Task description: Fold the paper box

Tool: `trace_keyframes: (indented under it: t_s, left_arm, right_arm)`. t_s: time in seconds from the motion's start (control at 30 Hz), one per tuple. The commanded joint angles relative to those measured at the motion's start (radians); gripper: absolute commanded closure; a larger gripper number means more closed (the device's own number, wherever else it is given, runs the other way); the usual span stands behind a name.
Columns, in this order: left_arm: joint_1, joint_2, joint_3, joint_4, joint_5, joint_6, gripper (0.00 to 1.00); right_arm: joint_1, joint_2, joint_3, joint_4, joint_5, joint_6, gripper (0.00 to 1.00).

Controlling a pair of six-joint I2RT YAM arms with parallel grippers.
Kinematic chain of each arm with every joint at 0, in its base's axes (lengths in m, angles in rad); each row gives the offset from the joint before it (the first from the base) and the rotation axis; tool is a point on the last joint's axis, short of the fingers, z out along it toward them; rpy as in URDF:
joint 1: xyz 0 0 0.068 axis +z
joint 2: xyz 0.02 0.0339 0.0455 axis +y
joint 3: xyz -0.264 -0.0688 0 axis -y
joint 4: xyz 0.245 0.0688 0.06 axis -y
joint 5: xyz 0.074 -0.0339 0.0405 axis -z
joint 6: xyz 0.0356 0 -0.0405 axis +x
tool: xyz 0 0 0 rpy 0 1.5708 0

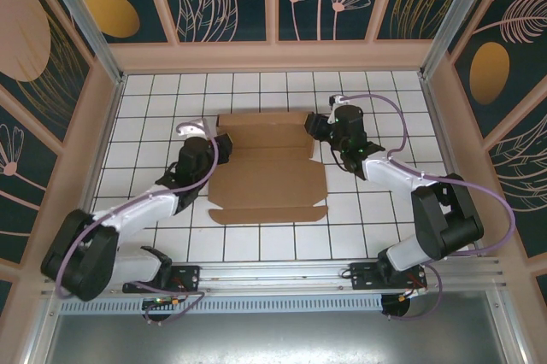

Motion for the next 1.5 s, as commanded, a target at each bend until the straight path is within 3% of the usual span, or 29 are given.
trace_keyframes:
  t_s: [0.0, 0.07, 0.17, 0.33, 0.53, 0.7, 0.87, 1.07, 1.2, 1.47]
  left_arm:
    - [-0.003, -0.103, -0.016, -0.088, 0.006, -0.03, 0.53]
    - [-0.004, -0.166, 0.005, -0.131, -0.022, -0.035, 0.53]
    - [0.023, -0.172, 0.079, -0.2, -0.037, -0.065, 0.45]
    - [0.13, -0.004, 0.211, -0.226, 0.157, -0.105, 0.42]
    - [0.145, 0.178, 0.283, -0.169, 0.253, -0.112, 0.42]
    - [0.146, 0.256, 0.257, -0.121, 0.262, -0.156, 0.47]
    - [0.146, 0.259, 0.231, -0.115, 0.246, -0.176, 0.53]
    - [0.145, 0.265, 0.225, -0.129, 0.242, -0.18, 0.54]
    - [0.145, 0.279, 0.251, -0.147, 0.251, -0.174, 0.54]
    - [0.146, 0.279, 0.259, -0.143, 0.273, -0.168, 0.54]
  right_arm:
    - [-0.015, 0.004, 0.0, -0.105, 0.039, -0.002, 0.6]
    - [-0.013, 0.004, -0.001, -0.104, 0.034, -0.005, 0.6]
    - [-0.013, 0.003, -0.007, -0.1, 0.026, -0.009, 0.6]
    - [-0.013, -0.001, -0.011, -0.098, 0.021, -0.016, 0.59]
    - [-0.012, -0.004, -0.01, -0.103, 0.015, -0.027, 0.58]
    - [-0.01, -0.01, -0.012, -0.097, -0.006, -0.041, 0.56]
    - [-0.002, -0.099, -0.038, -0.075, -0.003, -0.097, 0.4]
    - [0.018, -0.232, -0.167, 0.007, 0.114, -0.148, 0.44]
    - [0.065, -0.266, -0.331, 0.192, 0.112, -0.265, 0.48]
    - [0.102, -0.065, -0.332, 0.279, 0.205, -0.355, 0.41]
